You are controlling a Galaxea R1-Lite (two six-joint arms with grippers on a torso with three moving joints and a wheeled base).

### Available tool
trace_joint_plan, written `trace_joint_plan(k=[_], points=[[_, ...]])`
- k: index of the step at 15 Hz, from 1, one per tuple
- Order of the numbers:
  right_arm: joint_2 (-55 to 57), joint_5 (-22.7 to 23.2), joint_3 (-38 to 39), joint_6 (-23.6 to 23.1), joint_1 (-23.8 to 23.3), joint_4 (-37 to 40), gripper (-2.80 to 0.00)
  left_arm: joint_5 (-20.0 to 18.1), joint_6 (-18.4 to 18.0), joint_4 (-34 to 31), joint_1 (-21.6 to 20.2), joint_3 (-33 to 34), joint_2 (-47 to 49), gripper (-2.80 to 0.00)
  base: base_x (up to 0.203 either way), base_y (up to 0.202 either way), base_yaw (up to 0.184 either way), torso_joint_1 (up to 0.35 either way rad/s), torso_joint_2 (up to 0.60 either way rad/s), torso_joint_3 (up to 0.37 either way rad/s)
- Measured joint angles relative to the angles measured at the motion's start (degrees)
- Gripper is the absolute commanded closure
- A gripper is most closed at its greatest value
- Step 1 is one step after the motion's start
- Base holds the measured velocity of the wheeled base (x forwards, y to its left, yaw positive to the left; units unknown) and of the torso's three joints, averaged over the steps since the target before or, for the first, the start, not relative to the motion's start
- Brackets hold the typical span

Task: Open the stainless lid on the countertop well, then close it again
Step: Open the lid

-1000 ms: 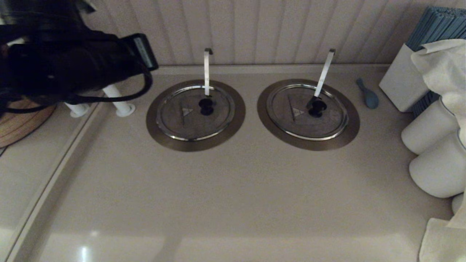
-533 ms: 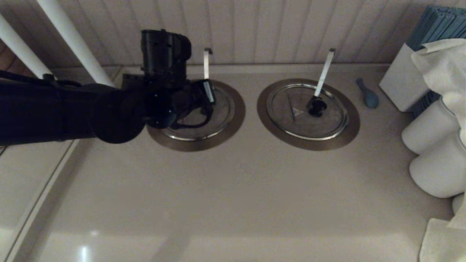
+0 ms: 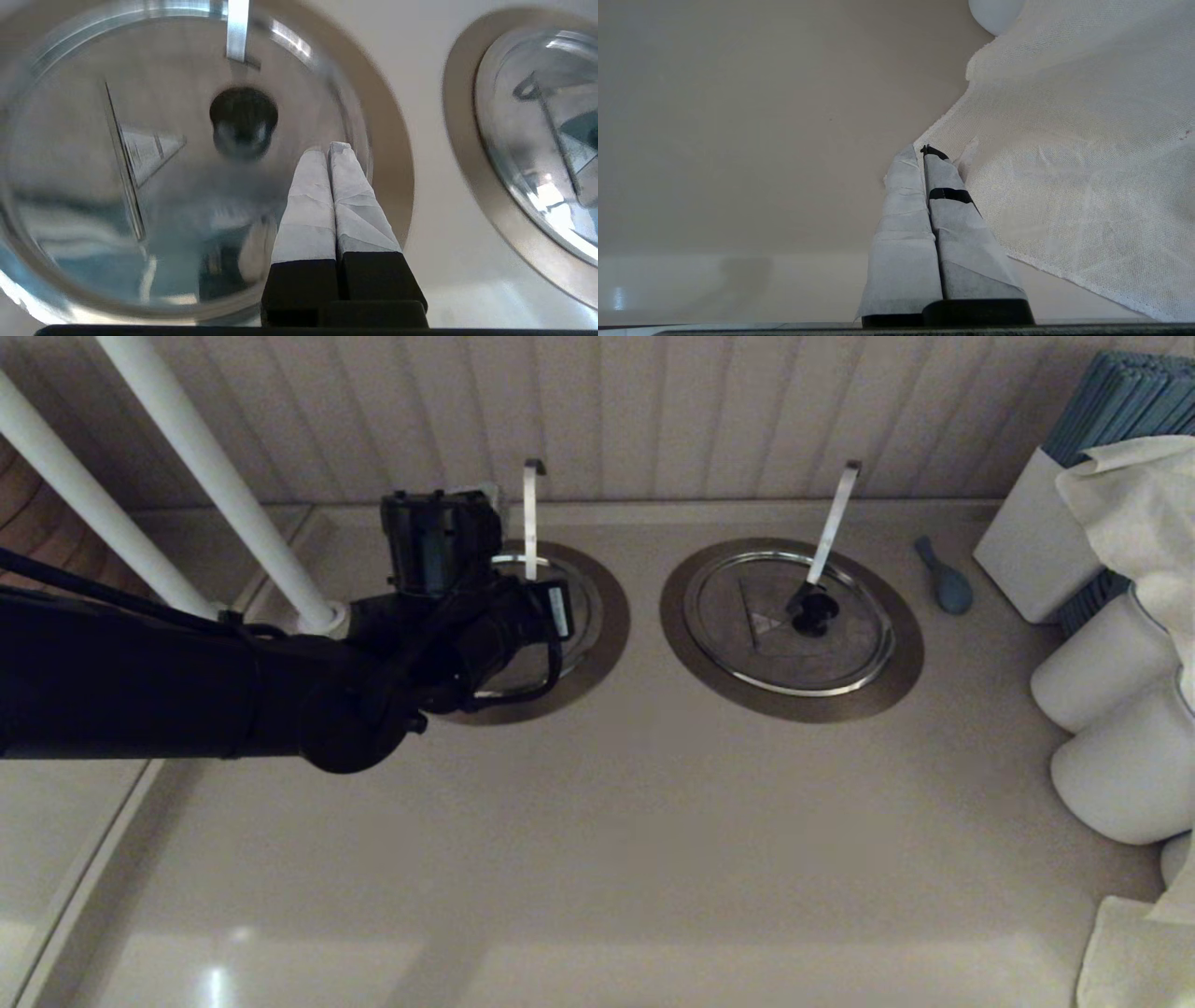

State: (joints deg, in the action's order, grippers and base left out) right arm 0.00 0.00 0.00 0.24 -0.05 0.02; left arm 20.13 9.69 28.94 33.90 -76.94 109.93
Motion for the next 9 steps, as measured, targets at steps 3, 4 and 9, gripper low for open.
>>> trace_joint_plan(k=[3,4,9], points=[[0.0,0.0,0.0,0.0,0.0,0.0,0.00,-0.1,-0.4,0.5,0.0,1.2,0.4,0.00,0.000,0.000,0.000,0.000,0.00,0.000],[0.0,0.0,0.0,0.0,-0.1,0.0,0.00,0.0,-1.0,0.5,0.0,2.0,0.4,0.00,0.000,0.000,0.000,0.000,0.00,0.000],[0.0,0.0,0.0,-0.1,0.0,0.0,0.00,-1.7,-3.2,0.6,0.2,5.7,-2.8,0.00,0.000,0.000,0.000,0.000,0.00,0.000]])
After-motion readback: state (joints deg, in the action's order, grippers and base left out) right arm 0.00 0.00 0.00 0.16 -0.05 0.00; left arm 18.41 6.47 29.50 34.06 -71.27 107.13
